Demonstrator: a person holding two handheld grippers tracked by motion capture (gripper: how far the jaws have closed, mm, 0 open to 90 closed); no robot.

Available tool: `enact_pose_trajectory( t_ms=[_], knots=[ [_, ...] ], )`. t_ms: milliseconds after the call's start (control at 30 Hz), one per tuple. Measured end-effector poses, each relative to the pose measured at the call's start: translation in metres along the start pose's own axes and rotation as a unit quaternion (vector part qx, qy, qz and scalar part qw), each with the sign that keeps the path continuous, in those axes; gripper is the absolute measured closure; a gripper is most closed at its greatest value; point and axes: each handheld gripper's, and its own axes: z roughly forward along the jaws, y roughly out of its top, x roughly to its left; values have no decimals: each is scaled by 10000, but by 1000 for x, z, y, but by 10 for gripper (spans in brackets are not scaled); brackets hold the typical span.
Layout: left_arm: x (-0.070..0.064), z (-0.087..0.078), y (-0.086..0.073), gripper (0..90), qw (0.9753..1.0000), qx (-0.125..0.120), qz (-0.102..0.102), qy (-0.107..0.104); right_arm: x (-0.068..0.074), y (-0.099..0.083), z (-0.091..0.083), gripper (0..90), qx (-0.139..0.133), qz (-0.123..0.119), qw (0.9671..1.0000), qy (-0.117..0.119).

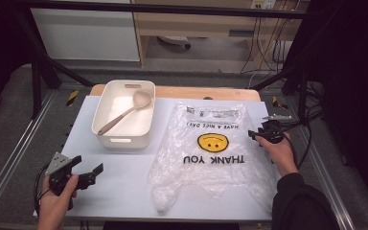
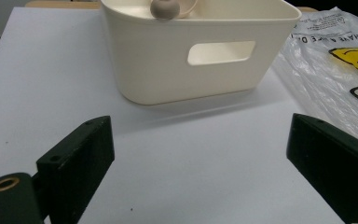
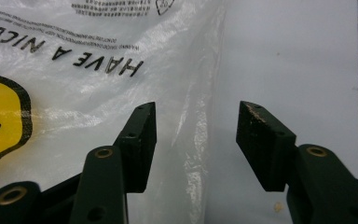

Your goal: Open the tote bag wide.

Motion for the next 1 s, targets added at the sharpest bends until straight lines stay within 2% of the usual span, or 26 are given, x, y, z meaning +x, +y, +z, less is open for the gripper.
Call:
enact_pose_trajectory(
  t_ms=[67, 100, 167, 233, 267, 300, 400, 500, 600, 767, 800, 833, 933, 1000],
  knots=[
    [0, 0, 0, 73, 10000, 10, 5, 3, 0, -1, 2, 530, 16, 33, 10000, 30],
    [0, 0, 0, 74, 10000, 12, 1, -1, 1, -1, 3, 565, -3, 99, 9998, 147],
    [0, 1, 0, 74, 10000, 25, 15, -4, 2, -1, 3, 585, -1, 59, 9999, 157],
    [0, 1, 0, 75, 10000, 32, 26, 1, 3, -2, 4, 655, 15, 35, 9998, 218],
    [0, 0, 0, 76, 10000, 20, 14, 1, 3, -2, 3, 756, -60, 19, 9997, 250],
    [0, 0, 0, 76, 10000, 19, 16, 16, 3, -2, 3, 756, -60, 19, 9997, 250],
    [0, 0, 0, 77, 10000, 27, 25, 13, 6, -2, 0, 900, -166, -15, 9993, 326],
    [0, 1, 0, 79, 10000, 44, 25, 14, 6, -1, -2, 900, -225, 23, 9990, 386],
    [-1, 1, 0, 80, 10000, 35, 31, 25, 5, -1, -5, 900, -342, 155, 9988, 303],
    [0, 1, 0, 80, 10000, 60, 53, 26, -2, -2, -8, 900, -489, 348, 9981, 108],
    [-1, 1, -1, 81, 10000, 63, 45, 22, -8, -4, -8, 900, -576, 579, 9967, 14],
    [-1, 1, 0, 82, 10000, 65, 46, 24, -11, -4, -9, 900, -638, 693, 9955, -37],
    [-1, 1, -1, 82, 10000, 45, 41, 31, -17, -6, -11, 900, -675, 883, 9935, -264],
    [0, 2, -1, 83, 10000, 72, 43, 29, -19, -6, -12, 900, -663, 892, 9932, -335]
  ],
)
